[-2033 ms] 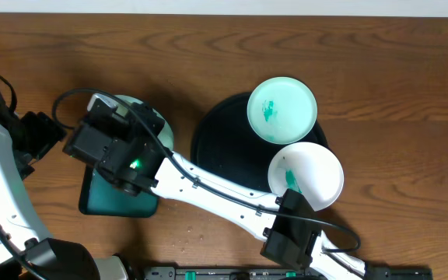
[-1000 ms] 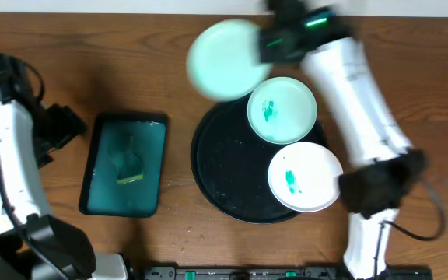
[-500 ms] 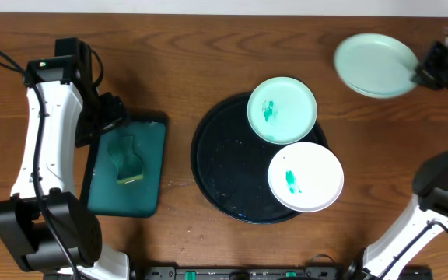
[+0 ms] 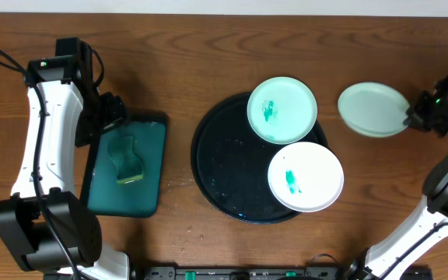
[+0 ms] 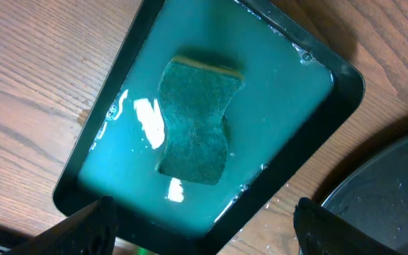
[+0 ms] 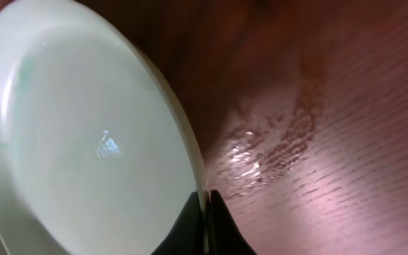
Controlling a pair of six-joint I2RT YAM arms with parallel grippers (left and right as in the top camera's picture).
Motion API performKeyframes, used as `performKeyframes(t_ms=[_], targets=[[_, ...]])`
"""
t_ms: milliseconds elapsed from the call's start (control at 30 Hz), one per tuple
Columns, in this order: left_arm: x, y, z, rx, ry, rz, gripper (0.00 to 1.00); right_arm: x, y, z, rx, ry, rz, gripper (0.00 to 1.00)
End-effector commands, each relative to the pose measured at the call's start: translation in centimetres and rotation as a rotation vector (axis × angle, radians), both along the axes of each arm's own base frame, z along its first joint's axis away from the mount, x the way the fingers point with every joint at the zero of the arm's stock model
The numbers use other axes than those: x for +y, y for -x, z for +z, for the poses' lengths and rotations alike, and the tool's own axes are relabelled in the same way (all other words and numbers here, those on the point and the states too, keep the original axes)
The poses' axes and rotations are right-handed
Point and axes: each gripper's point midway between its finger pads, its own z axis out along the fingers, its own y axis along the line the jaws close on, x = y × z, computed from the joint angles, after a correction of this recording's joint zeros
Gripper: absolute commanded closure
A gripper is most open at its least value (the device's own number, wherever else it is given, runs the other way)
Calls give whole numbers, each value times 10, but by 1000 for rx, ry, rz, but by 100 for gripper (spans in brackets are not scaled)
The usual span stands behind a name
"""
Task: Clean dirty plates on tray and stack at the side
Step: 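Carry the plate to the table's right side and release it, then move the right gripper to the white plate's rim on the tray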
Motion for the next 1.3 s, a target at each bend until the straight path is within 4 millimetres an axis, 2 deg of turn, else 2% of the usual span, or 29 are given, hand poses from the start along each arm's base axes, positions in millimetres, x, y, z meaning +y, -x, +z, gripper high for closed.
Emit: performKeyframes(t_ms=[0,133,167,233,267,433,500,567,667,767,867,967,1033,1200,1267], targets=[[1,1,0,10,-6,-25,20,-9,11,-12,47,42,-33,99],[1,1,0,9,-6,-25,20,-25,25,-14,87,80,-62,98],[1,1,0,9,-6,-25,20,-27,27,-13,91,76,-67,90],[1,1,0,9,-6,-26,20,-23,27,-12,79,43,-68,59],[1,1,0,9,-6,-31,20,-19,23,-11,58,16,-50,54],[1,-1,0,1,-8,-52,20,2,2,18,-53,-68,19,53],[1,-2,0,-3,-9,-51,19,25,-20,47,-182,-118,125,53],[1,-4,0,-9,-10,-51,19,58,-39,76,-314,-179,259,53],[2,-5,0,-15,-11,-51,20,96,-49,93,-374,-178,410,49],[2,-6,0,-17,-11,-51,19,129,-53,86,-348,-161,513,46],[1,-5,0,-16,-11,-51,20,167,-57,74,-329,-171,628,48],[1,-4,0,-12,-10,-51,19,196,-60,64,-303,-157,699,50],[1,-4,0,-9,-10,-51,20,206,-61,56,-264,-121,703,51],[1,-4,0,-9,-10,-51,19,214,-58,45,-179,-35,671,52],[1,-4,0,-9,-10,-51,20,219,-55,45,-167,-41,678,57]])
